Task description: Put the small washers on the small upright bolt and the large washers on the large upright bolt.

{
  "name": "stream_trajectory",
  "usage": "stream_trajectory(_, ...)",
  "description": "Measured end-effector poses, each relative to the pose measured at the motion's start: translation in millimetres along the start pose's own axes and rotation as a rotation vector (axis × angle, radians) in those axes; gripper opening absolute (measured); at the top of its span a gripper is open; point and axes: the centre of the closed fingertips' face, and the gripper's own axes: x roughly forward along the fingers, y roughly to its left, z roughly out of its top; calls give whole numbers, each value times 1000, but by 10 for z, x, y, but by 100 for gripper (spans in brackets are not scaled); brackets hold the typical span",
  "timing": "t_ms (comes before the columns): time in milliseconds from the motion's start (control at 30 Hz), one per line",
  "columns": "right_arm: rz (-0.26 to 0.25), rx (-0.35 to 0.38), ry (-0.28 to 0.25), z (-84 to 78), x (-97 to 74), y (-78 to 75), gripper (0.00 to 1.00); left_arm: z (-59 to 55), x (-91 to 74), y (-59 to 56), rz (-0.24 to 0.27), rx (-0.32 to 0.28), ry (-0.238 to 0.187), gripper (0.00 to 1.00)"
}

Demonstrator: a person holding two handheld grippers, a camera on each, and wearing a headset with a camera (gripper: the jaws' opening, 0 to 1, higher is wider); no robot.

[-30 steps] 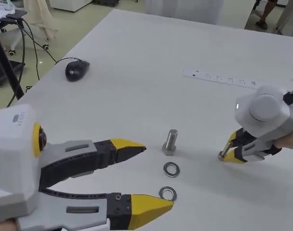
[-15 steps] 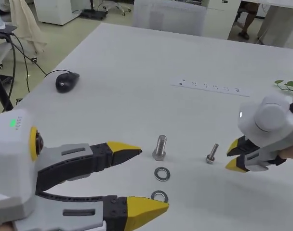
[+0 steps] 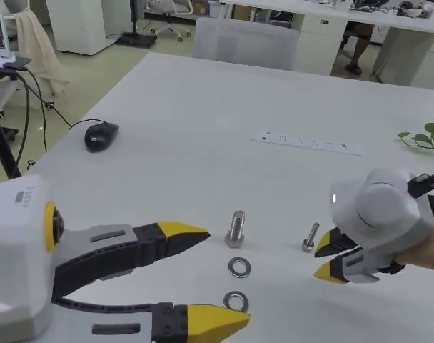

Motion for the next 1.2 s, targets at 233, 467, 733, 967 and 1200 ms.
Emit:
stream_trajectory(233,56,-44,-41,311,77,227,19,-8,-37,-15,8,4,-1,51)
stream_trajectory(467,137,-66,-67,544,255,459,19,7,-49,-23,14,5,-9,51)
stream_trajectory(733,176,-95,-63,672,478,535,25,26,-82,20,30,5,-15,51)
stream_trajectory(967,203,-109,-55,714,624,576,27,34,-100,70,43,2,-22,51)
stream_trajectory(1200,224,-108,-51,725,671,575,30,-4,-101,114,57,-10,-22,51)
